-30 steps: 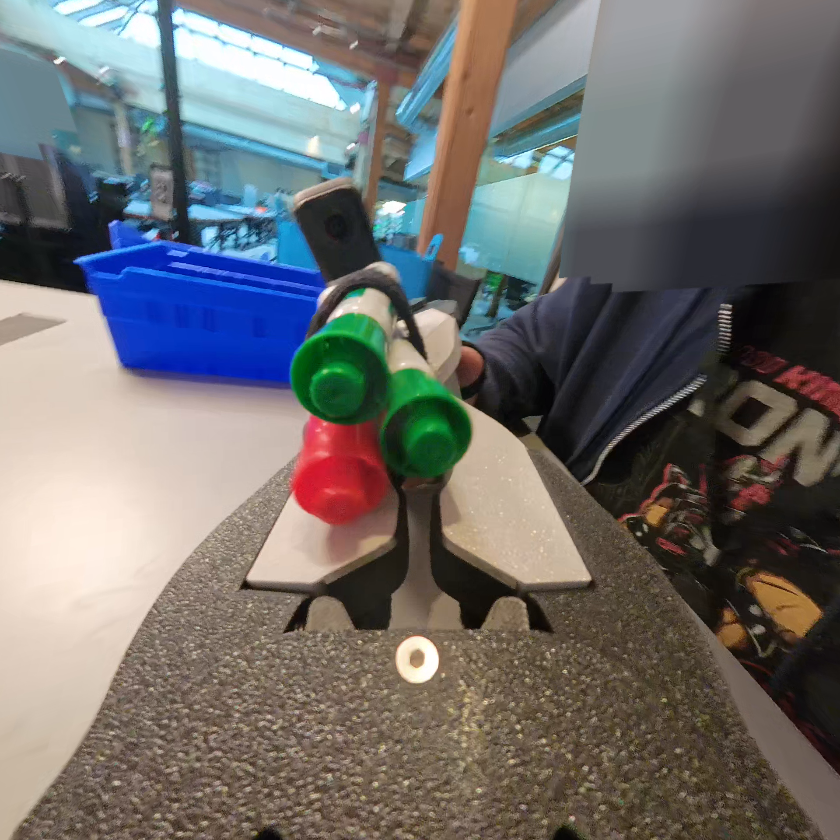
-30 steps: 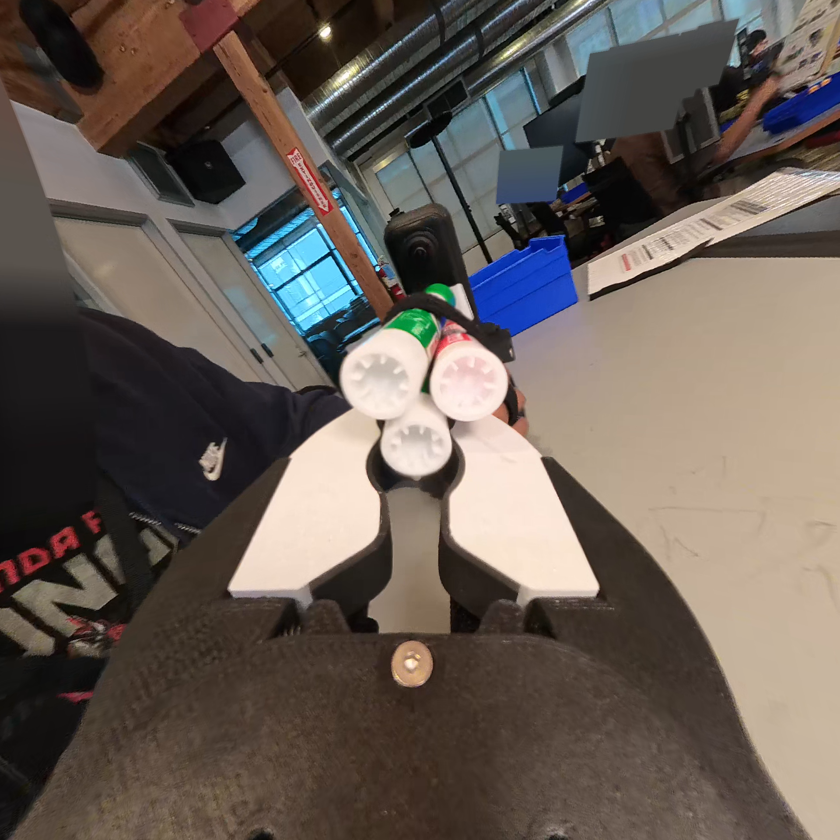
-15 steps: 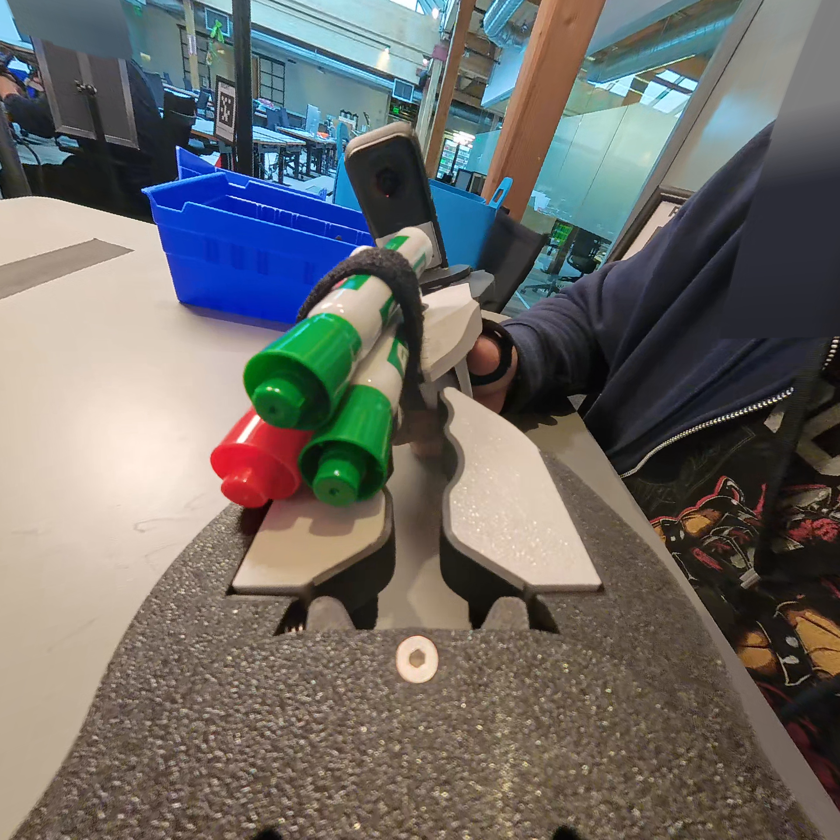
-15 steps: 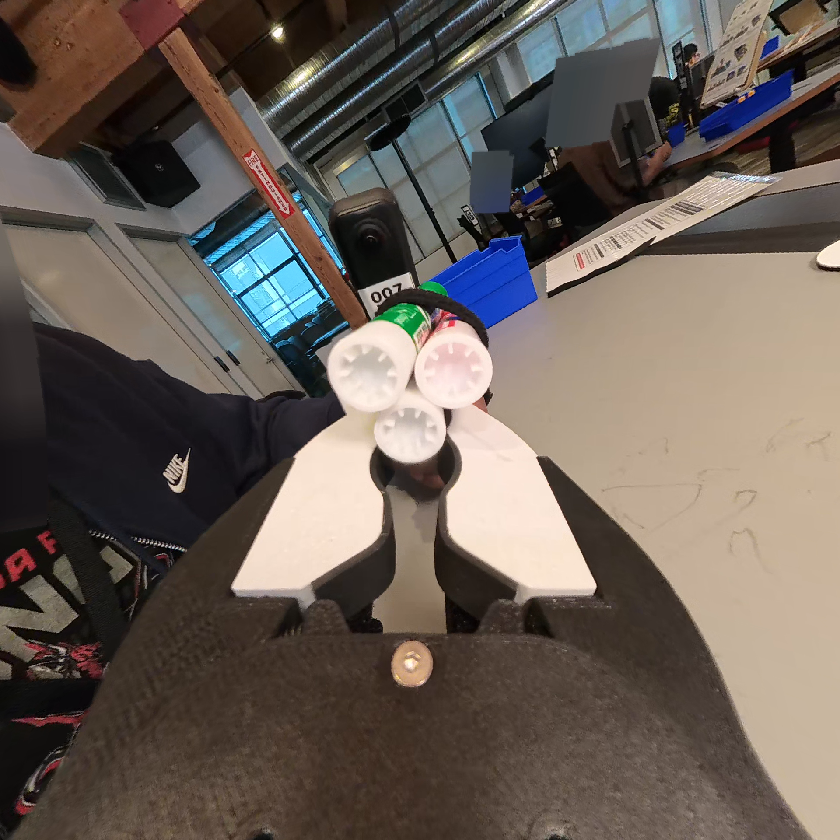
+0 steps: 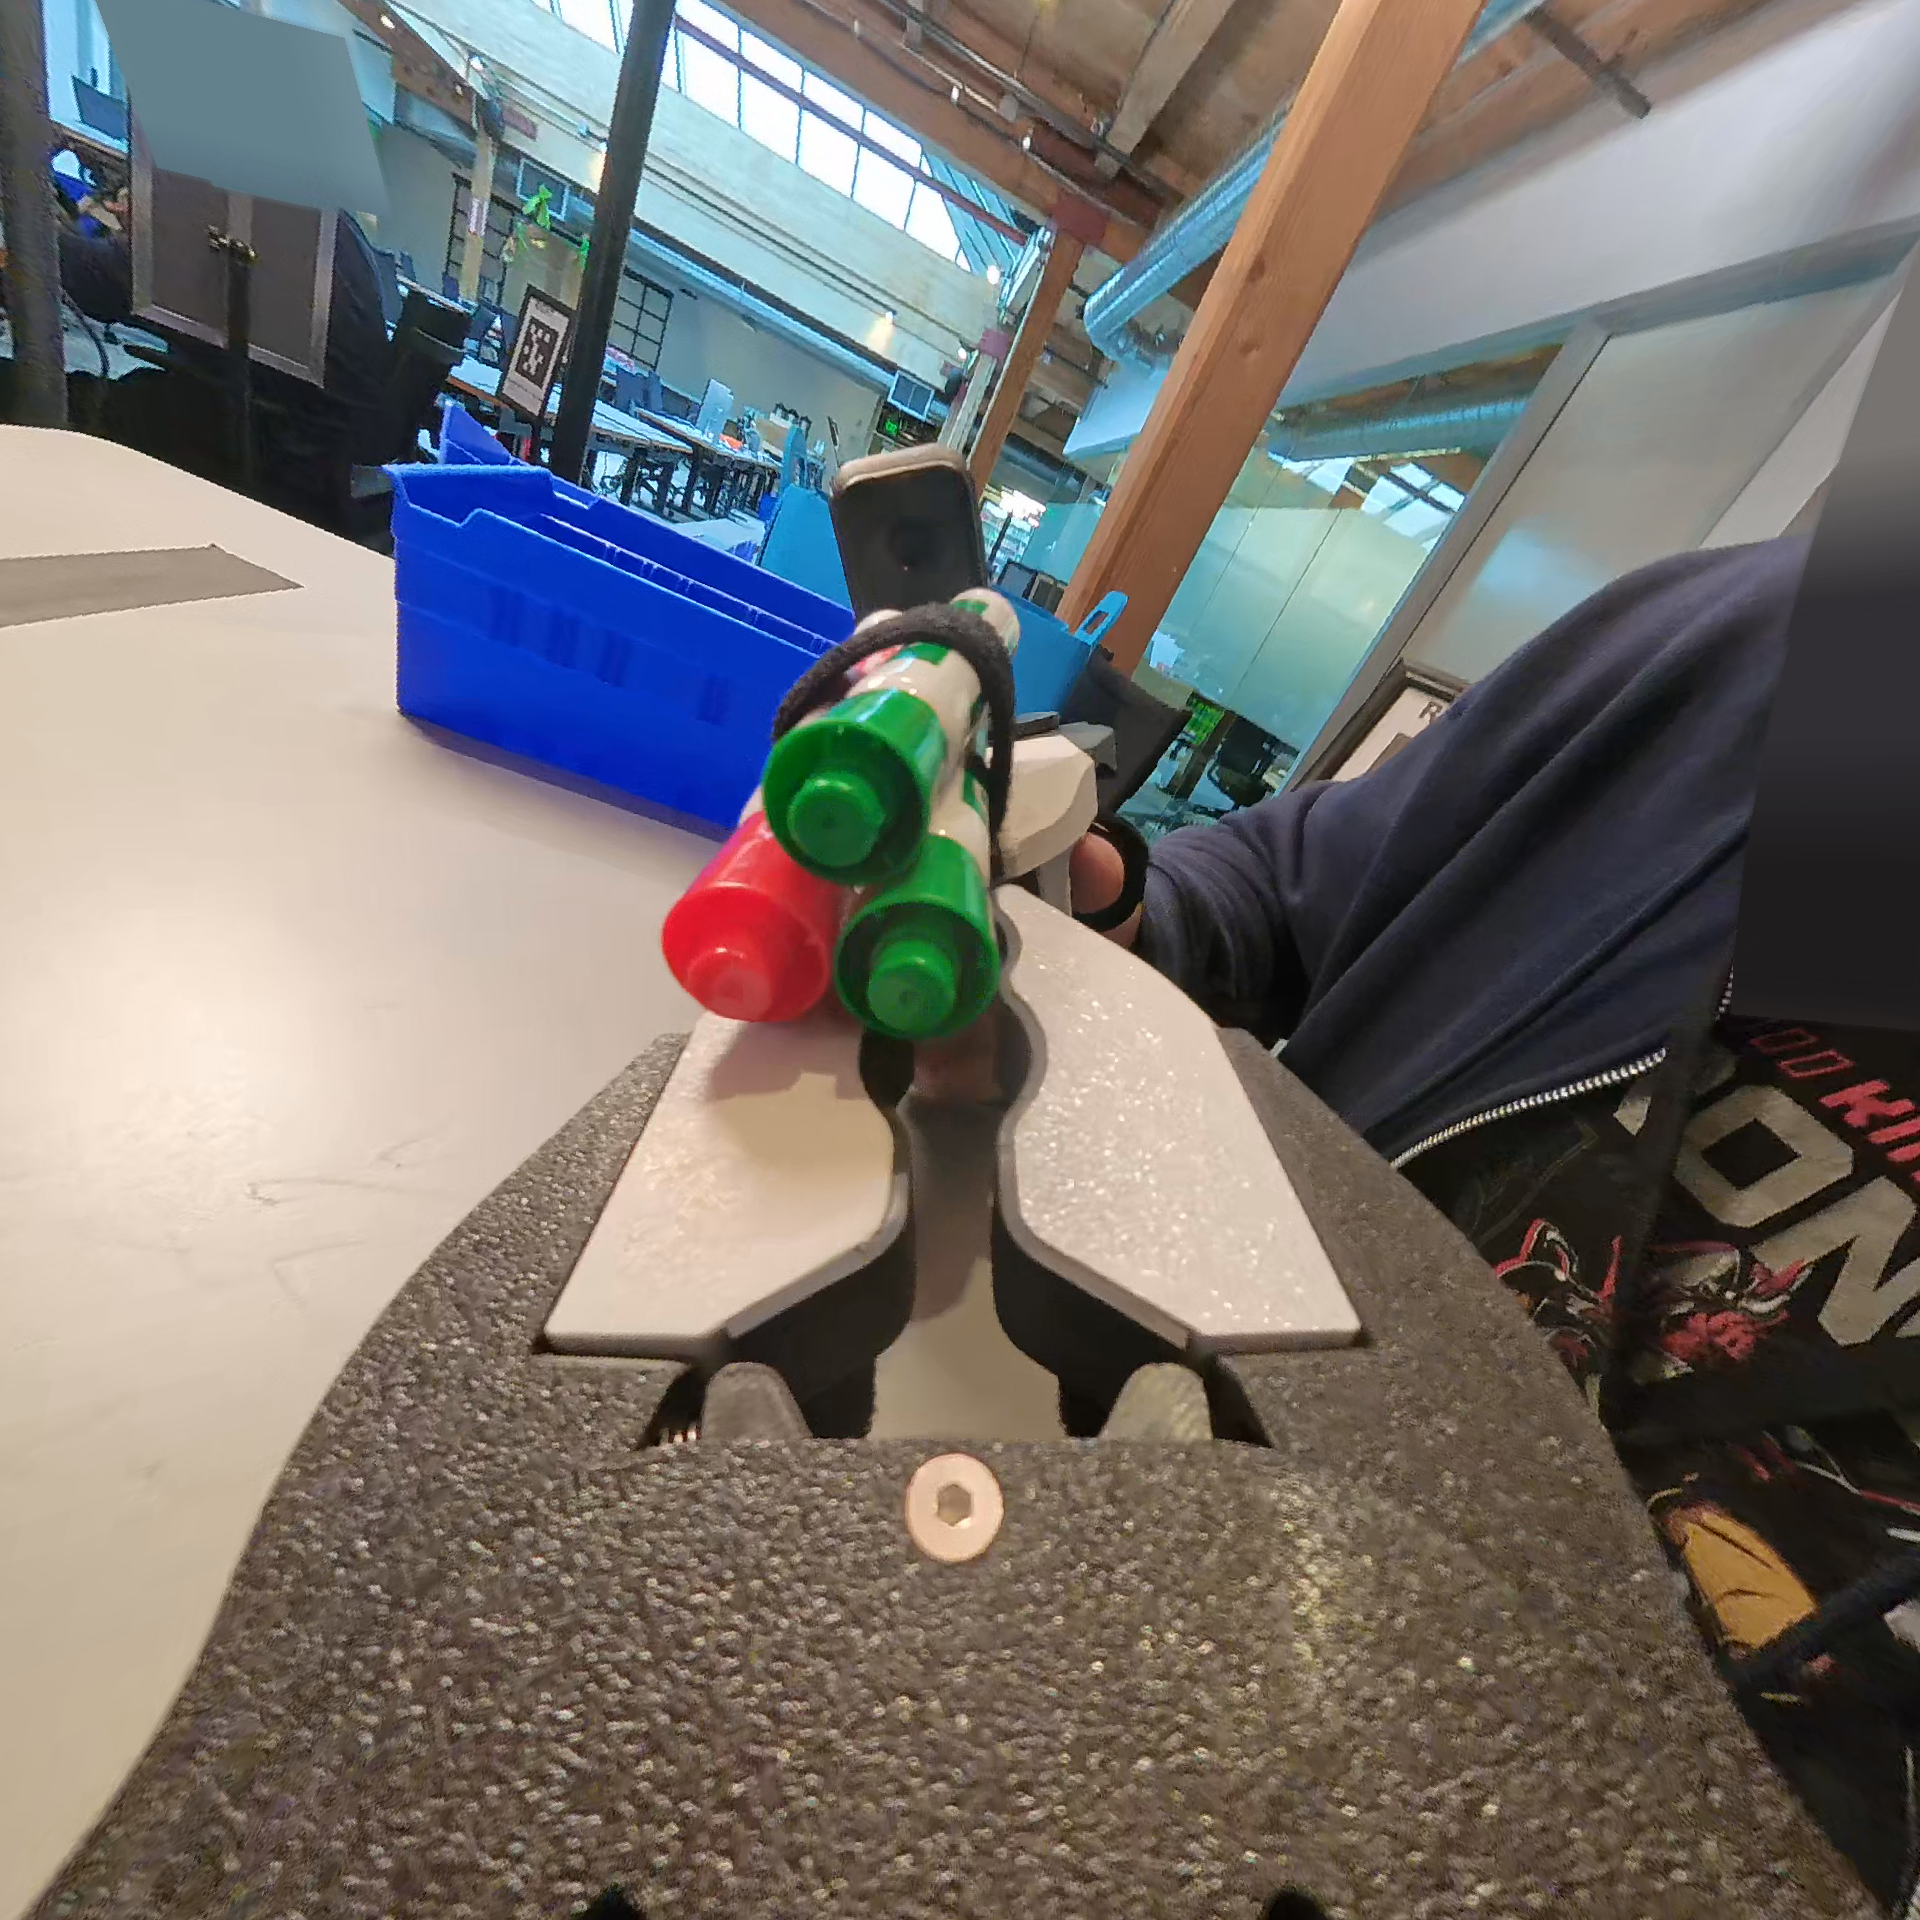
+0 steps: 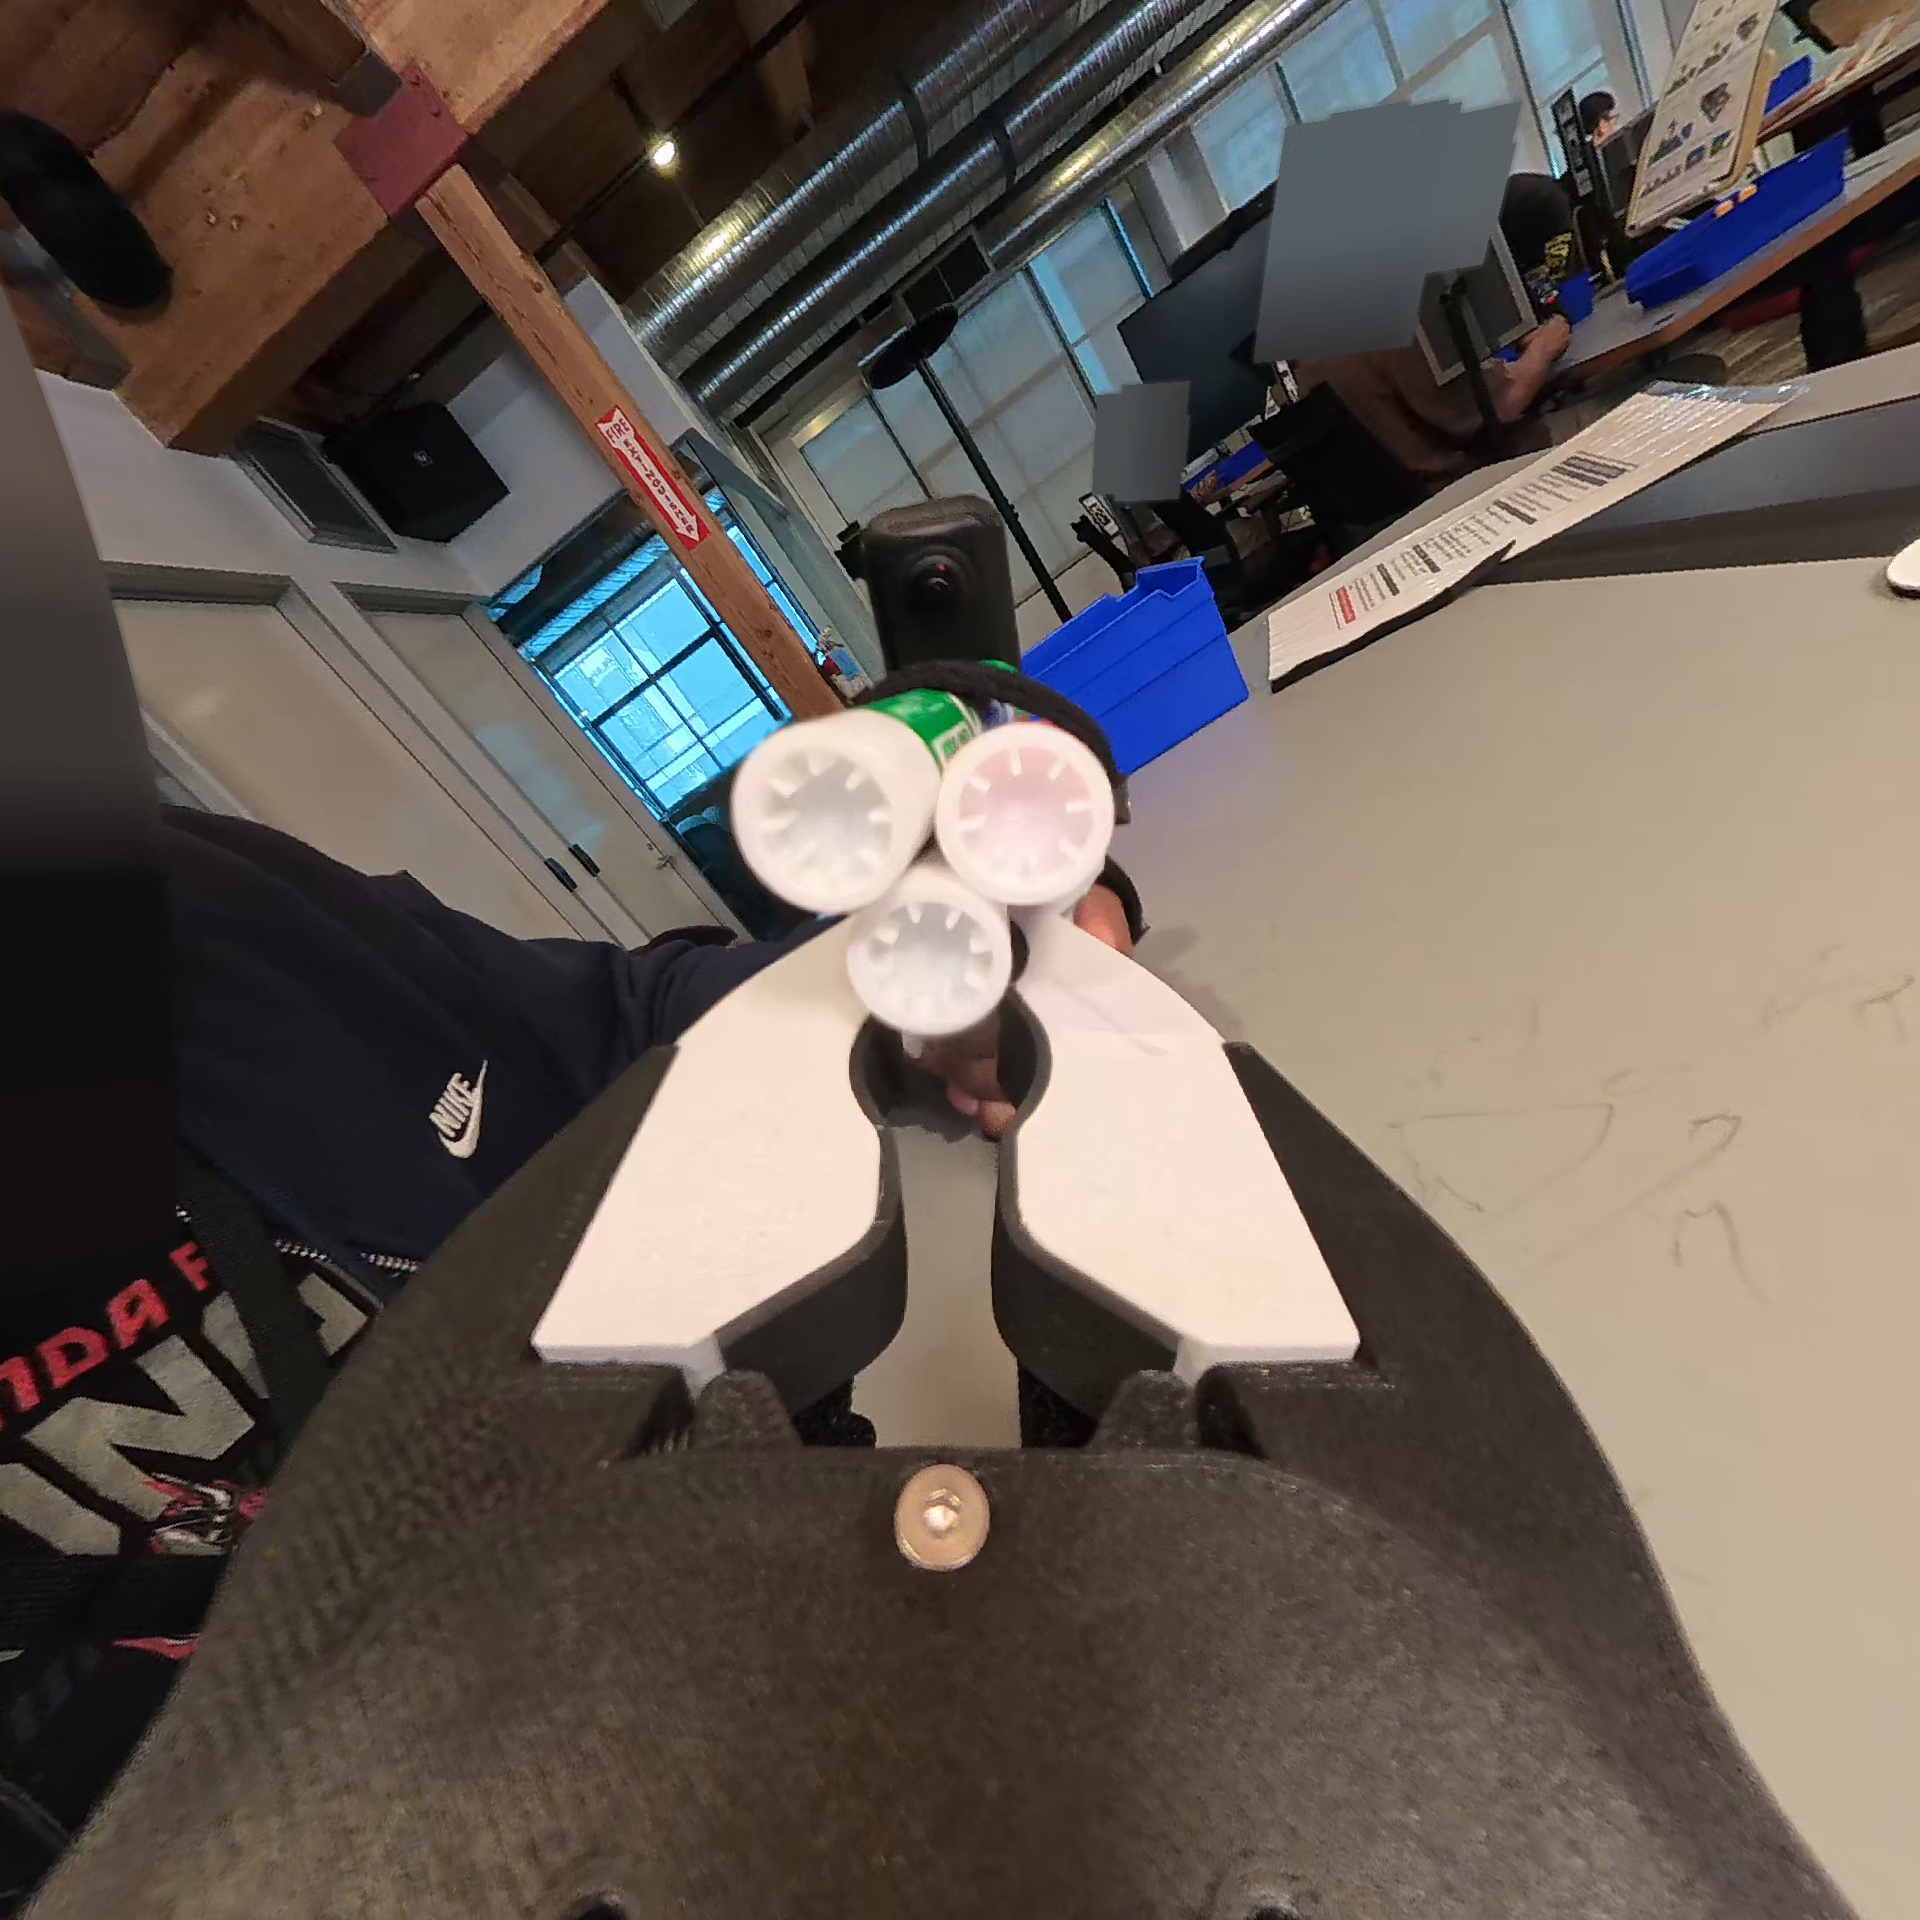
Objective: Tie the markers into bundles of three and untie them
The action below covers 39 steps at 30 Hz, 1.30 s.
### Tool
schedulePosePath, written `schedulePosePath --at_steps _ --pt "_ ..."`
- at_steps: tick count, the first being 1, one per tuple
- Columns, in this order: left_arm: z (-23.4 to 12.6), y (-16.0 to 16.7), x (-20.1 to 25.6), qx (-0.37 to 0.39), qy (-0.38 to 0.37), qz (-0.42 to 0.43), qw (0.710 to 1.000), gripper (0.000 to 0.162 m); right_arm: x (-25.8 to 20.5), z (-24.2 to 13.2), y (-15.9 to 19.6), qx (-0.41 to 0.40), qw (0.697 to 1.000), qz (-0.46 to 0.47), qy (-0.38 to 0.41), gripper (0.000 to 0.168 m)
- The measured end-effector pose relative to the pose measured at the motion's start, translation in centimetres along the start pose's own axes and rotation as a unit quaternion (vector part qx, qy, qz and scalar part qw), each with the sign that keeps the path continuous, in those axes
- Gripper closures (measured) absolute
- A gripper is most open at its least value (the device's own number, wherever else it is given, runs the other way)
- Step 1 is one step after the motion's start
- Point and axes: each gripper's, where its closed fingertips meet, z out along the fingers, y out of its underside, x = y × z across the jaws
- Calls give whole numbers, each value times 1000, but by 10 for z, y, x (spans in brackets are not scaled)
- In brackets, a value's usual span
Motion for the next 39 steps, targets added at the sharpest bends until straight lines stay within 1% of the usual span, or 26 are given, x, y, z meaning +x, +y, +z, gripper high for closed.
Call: schedulePosePath --at_steps 3,10,13,17,20,24,27,30,39 --pt "1 0 -3 10 -5 -9 1000 157 0 -1 -2 6 1000 4 -3 162" --pt "6 4 -1 12 -4 -6 1000 159 1 1 2 -1 1000 11 -5 163" --pt "7 2 -1 29 -2 -14 999 159 1 0 0 3 1000 15 -7 164" --pt "8 1 2 41 7 -21 999 157 0 -1 -1 3 1000 -2 2 164" --pt "8 -1 5 53 27 -40 997 150 0 -1 -2 3 1000 -9 11 165" --pt "9 -4 0 84 19 -69 994 146 2 -2 -2 2 1000 -12 19 165" --pt "9 -6 0 98 23 -87 991 146 1 -2 -2 2 1000 -18 22 166" --pt "9 -6 -1 105 16 -85 991 148 1 -2 -3 3 999 -22 27 165" --pt "9 -8 5 122 30 -83 989 151 -5 -2 -4 9 998 -53 25 165"
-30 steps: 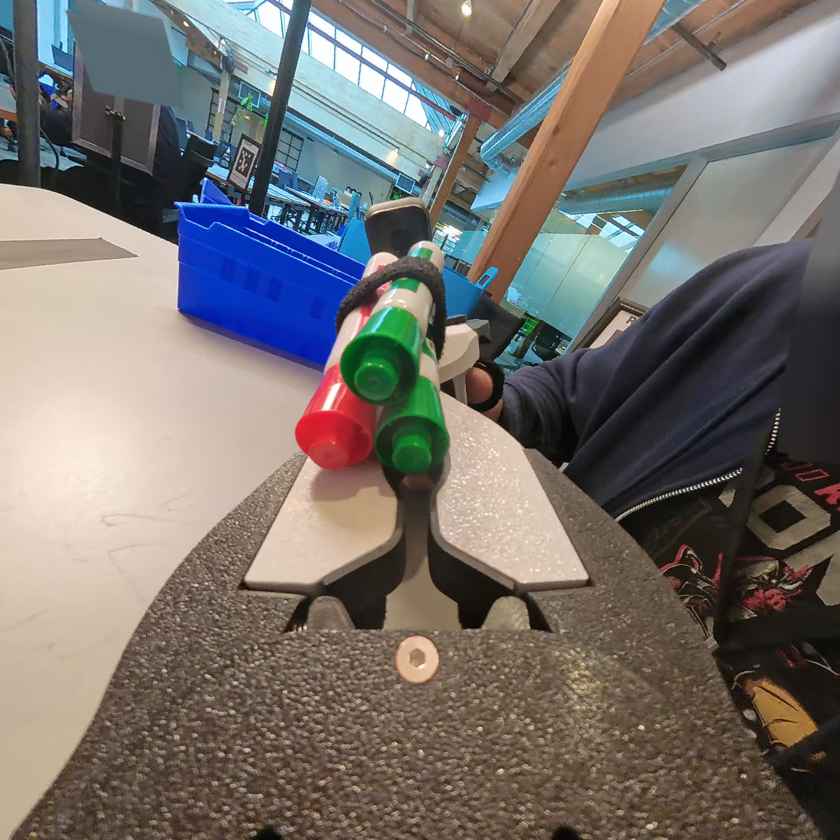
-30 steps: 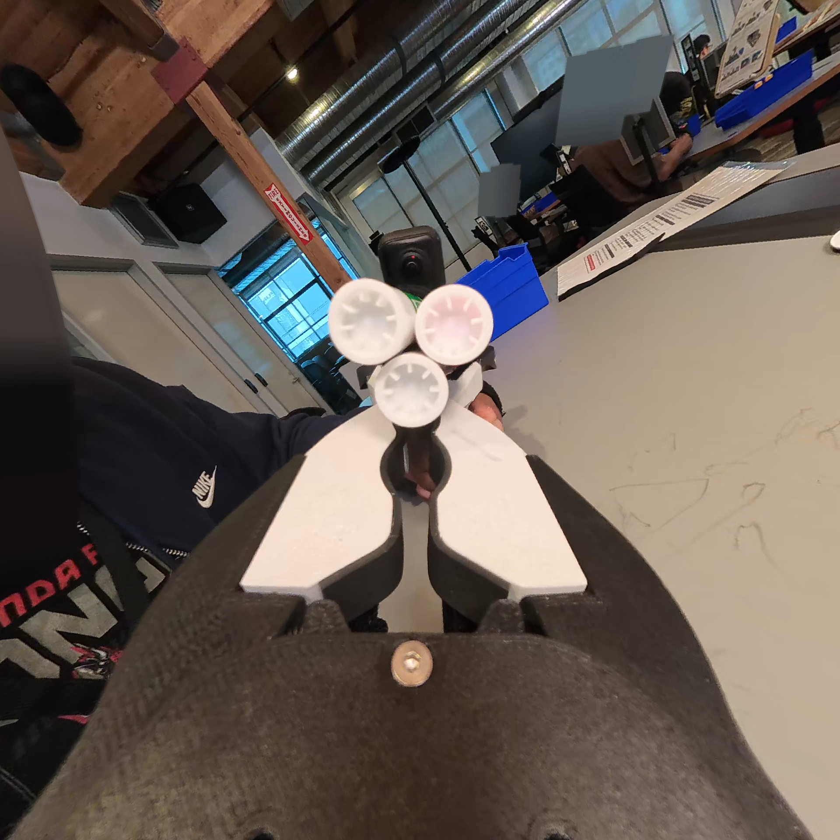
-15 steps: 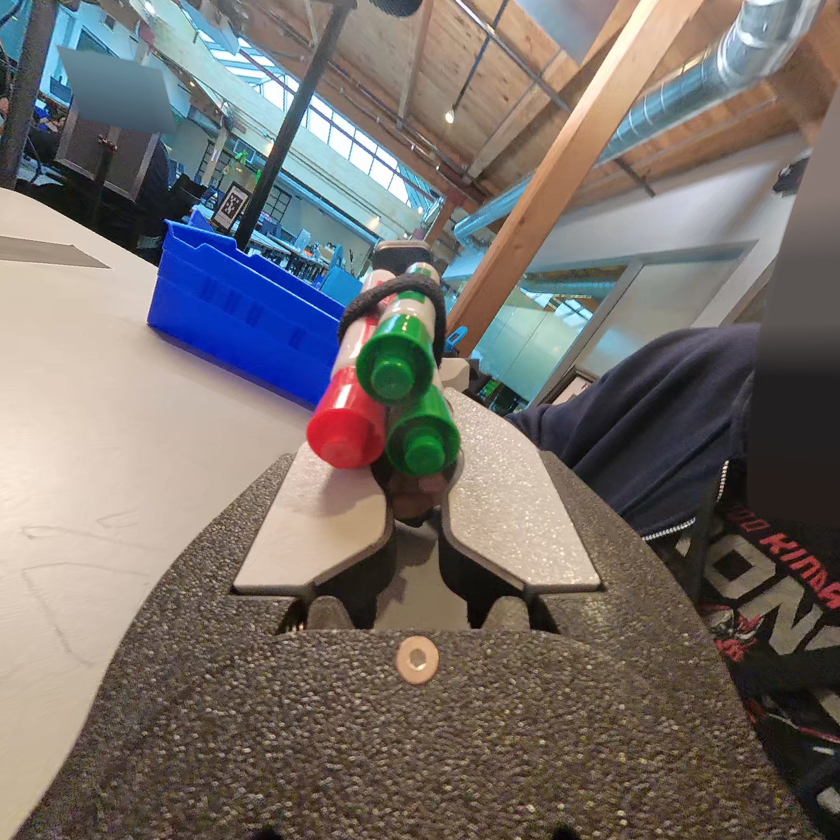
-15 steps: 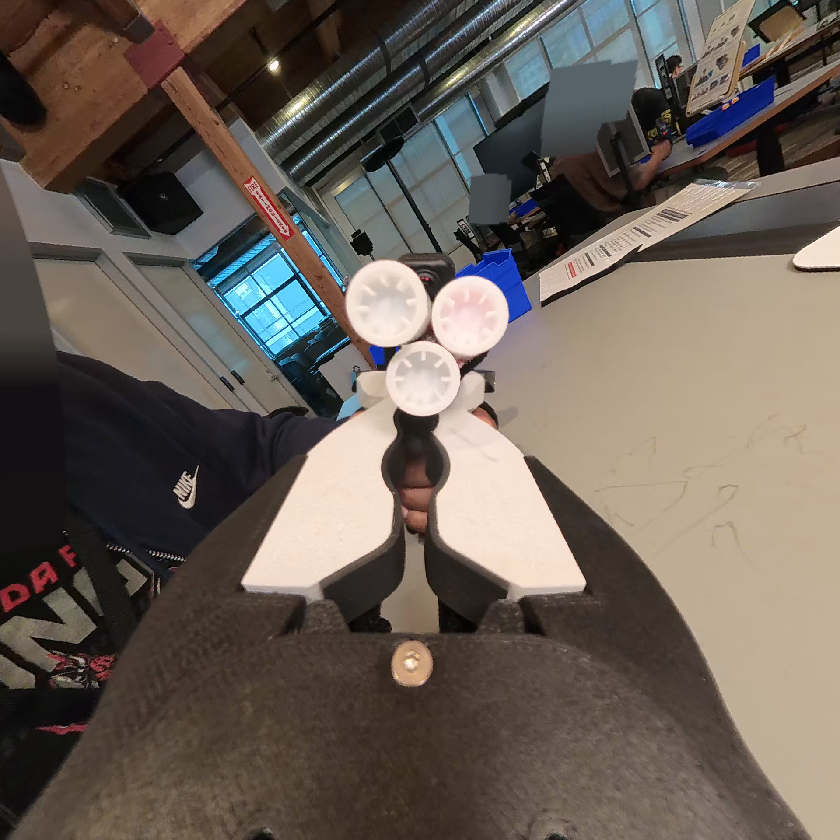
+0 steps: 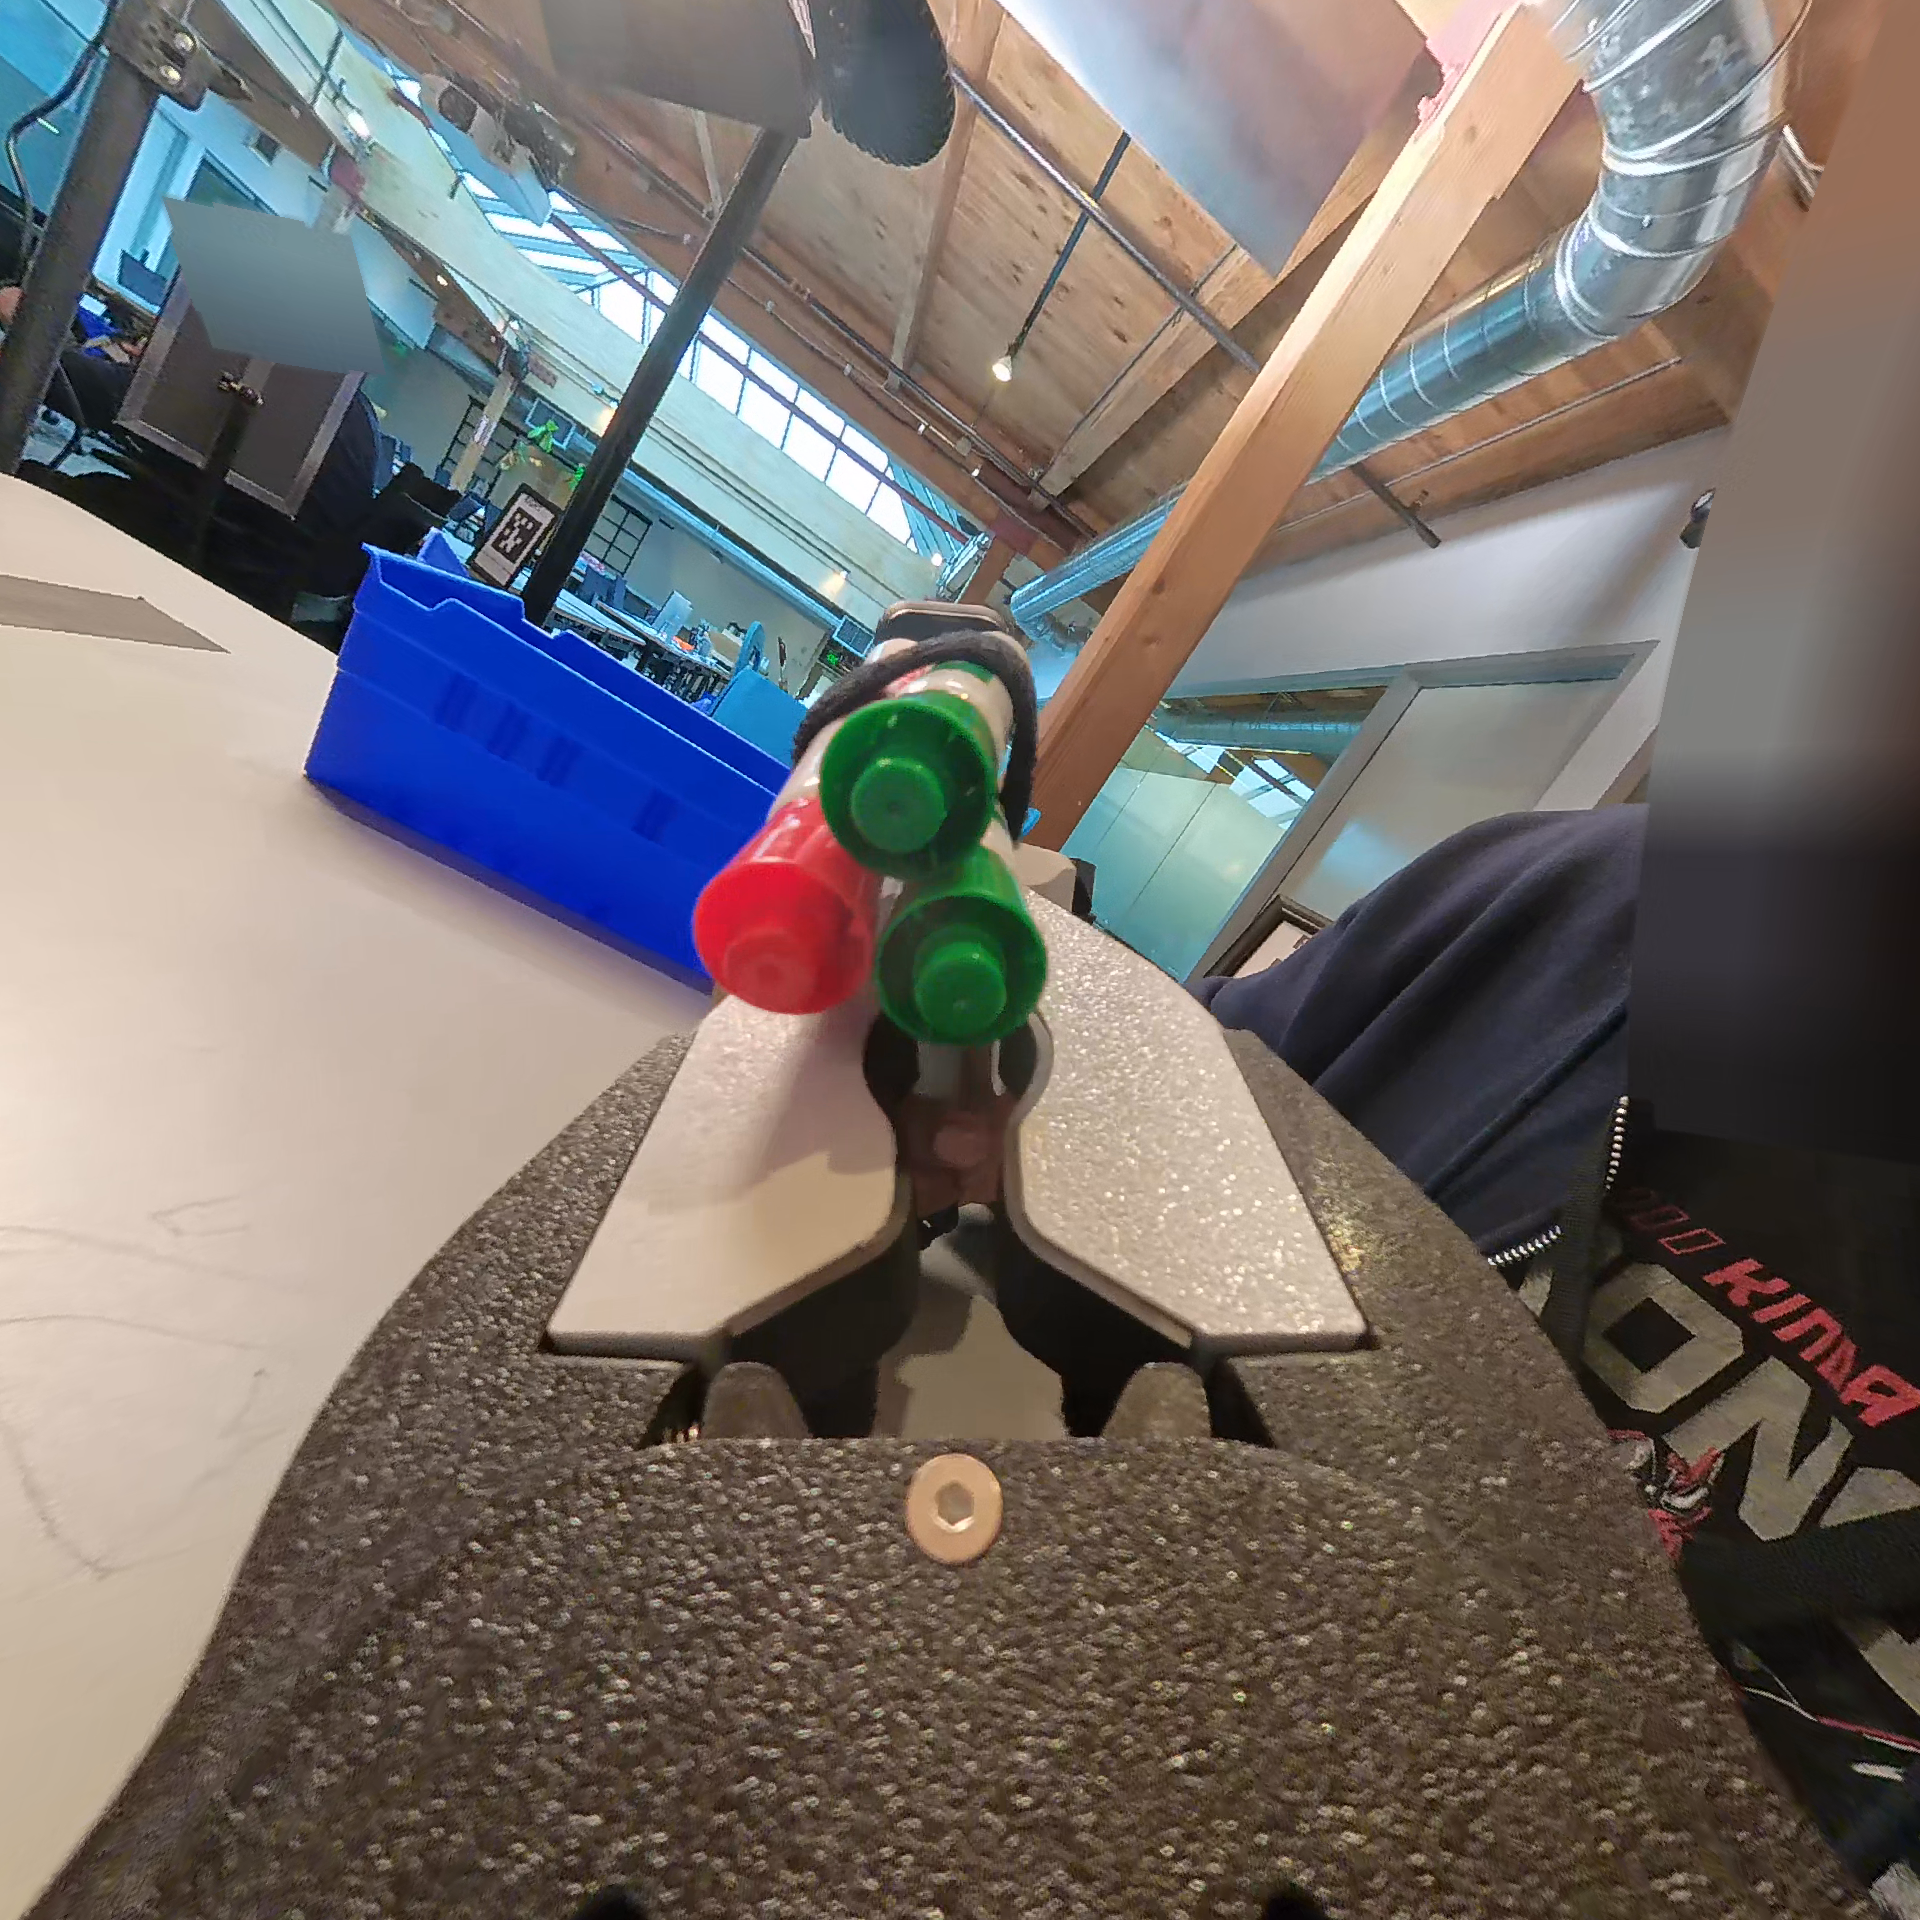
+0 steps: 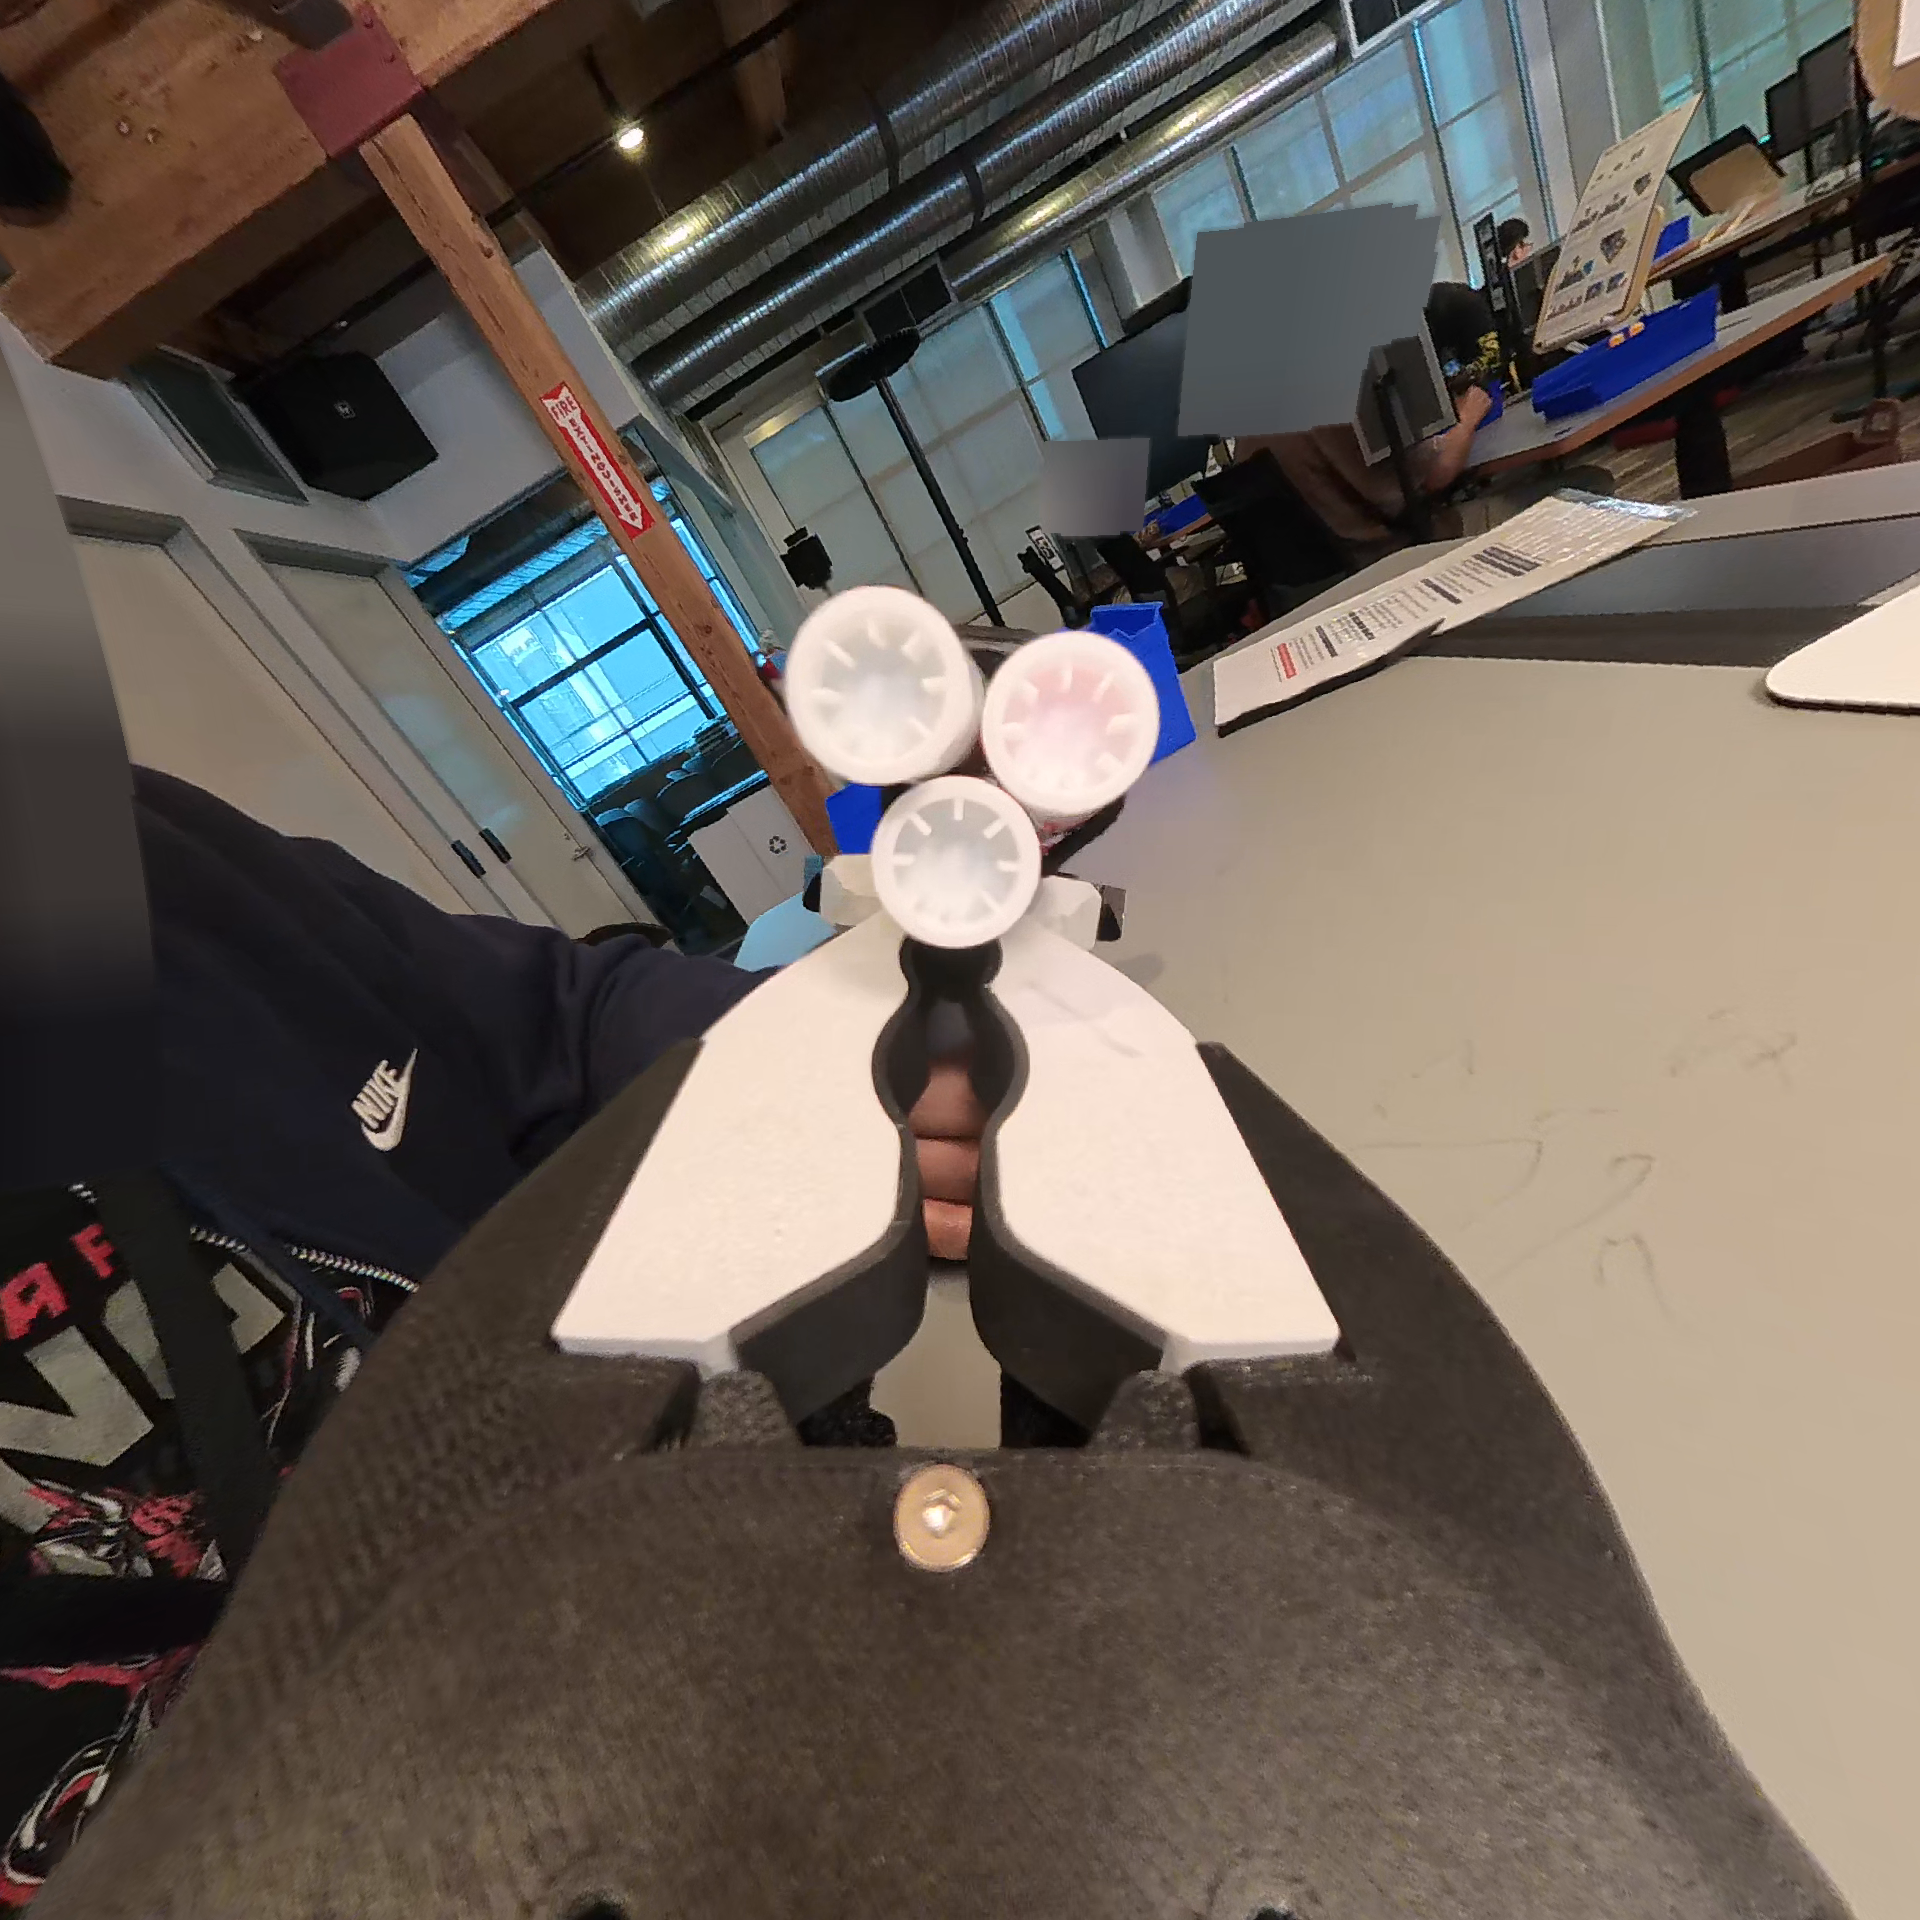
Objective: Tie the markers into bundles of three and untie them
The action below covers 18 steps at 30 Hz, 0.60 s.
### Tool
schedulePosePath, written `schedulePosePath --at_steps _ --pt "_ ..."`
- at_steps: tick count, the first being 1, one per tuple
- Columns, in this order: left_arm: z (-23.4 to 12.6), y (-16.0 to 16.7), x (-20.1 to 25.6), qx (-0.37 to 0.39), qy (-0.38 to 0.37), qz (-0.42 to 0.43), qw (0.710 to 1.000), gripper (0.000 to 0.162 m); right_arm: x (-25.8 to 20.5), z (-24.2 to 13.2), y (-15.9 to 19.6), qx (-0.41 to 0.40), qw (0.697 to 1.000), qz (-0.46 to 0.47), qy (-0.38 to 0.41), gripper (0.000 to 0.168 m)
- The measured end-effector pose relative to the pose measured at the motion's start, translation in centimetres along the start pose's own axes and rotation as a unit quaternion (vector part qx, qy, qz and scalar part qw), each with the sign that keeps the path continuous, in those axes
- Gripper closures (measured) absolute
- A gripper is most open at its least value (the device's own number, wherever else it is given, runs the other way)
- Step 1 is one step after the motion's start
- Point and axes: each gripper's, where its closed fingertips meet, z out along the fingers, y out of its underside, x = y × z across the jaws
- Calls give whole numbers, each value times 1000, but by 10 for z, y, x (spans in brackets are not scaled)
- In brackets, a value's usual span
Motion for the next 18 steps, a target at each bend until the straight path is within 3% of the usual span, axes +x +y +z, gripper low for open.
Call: schedulePosePath --at_steps 2,12,18 --pt "0 0 2 2 5 -1 1000 160 -2 0 -2 4 1000 2 -2 165" --pt "-1 1 4 -10 20 -14 1000 162 -5 2 -1 17 999 36 -21 161" --pt "-3 3 3 -27 14 -13 999 160 -5 2 1 -4 1000 2 -5 165"
